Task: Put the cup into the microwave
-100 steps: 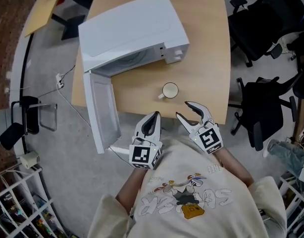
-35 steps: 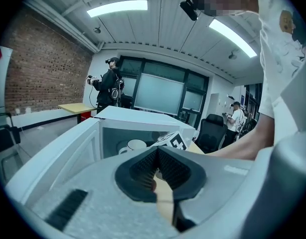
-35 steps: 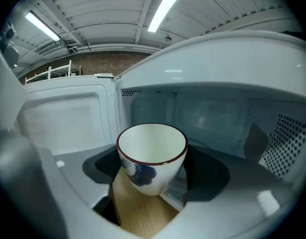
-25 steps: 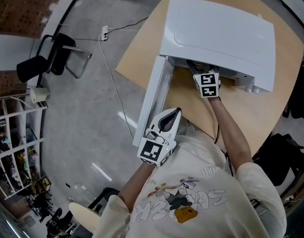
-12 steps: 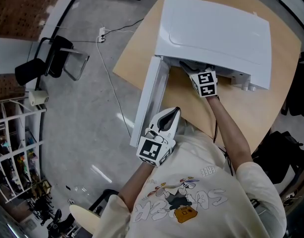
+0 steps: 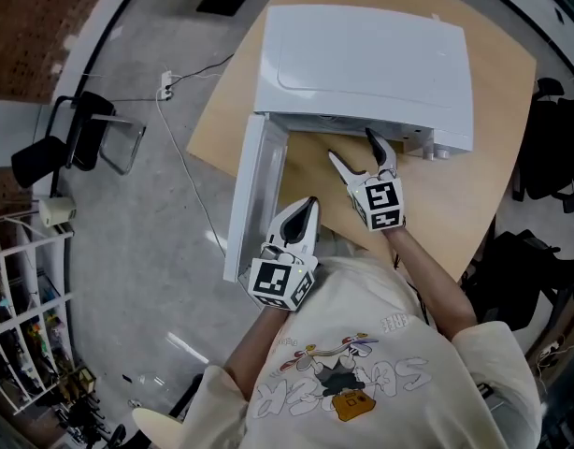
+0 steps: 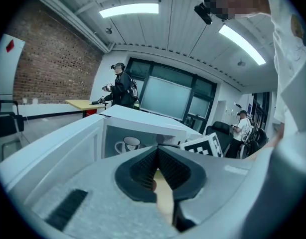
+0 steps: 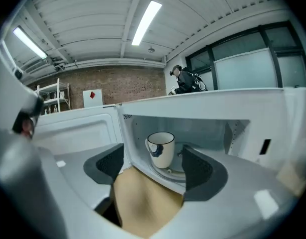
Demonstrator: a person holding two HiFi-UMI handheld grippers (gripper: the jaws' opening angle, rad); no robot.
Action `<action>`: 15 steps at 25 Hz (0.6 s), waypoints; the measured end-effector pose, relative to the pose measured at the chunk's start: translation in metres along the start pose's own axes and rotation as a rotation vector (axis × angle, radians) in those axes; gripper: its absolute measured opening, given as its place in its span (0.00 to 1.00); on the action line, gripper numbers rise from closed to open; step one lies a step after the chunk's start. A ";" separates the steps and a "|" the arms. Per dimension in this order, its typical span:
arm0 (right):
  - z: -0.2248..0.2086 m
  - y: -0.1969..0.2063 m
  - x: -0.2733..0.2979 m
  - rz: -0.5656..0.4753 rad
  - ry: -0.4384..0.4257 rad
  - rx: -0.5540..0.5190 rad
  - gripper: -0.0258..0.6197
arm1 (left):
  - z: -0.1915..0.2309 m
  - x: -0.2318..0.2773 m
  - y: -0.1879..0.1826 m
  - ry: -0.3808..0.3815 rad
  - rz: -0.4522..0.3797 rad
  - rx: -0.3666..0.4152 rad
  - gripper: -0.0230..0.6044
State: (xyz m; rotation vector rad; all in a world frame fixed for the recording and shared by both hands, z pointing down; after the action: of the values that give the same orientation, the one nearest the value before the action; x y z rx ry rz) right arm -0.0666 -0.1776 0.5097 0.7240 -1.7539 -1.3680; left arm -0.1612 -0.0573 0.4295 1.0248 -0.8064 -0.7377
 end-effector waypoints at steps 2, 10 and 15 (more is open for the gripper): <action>0.001 -0.009 -0.027 -0.030 0.005 0.062 0.41 | -0.007 0.004 0.003 0.010 0.001 -0.007 0.04; 0.019 -0.017 -0.110 -0.023 -0.014 0.083 0.05 | -0.041 0.023 0.014 0.084 0.008 -0.031 0.04; 0.023 -0.006 -0.140 0.020 -0.034 0.070 0.05 | -0.062 0.037 0.021 0.129 0.018 -0.026 0.04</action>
State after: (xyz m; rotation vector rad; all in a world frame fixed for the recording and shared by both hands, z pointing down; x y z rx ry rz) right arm -0.0117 -0.0531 0.4687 0.7226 -1.8387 -1.3181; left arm -0.0862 -0.0537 0.4389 1.0296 -0.6924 -0.6579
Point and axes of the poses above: the fingertips, and each gripper's own axes: x forward along the fingers, z to its left, y out of its underside, the point moved 3 cm from there along -x, backward along the fingers, and after that the axes turned 6 degrees about -z, right-handed, at the moved point
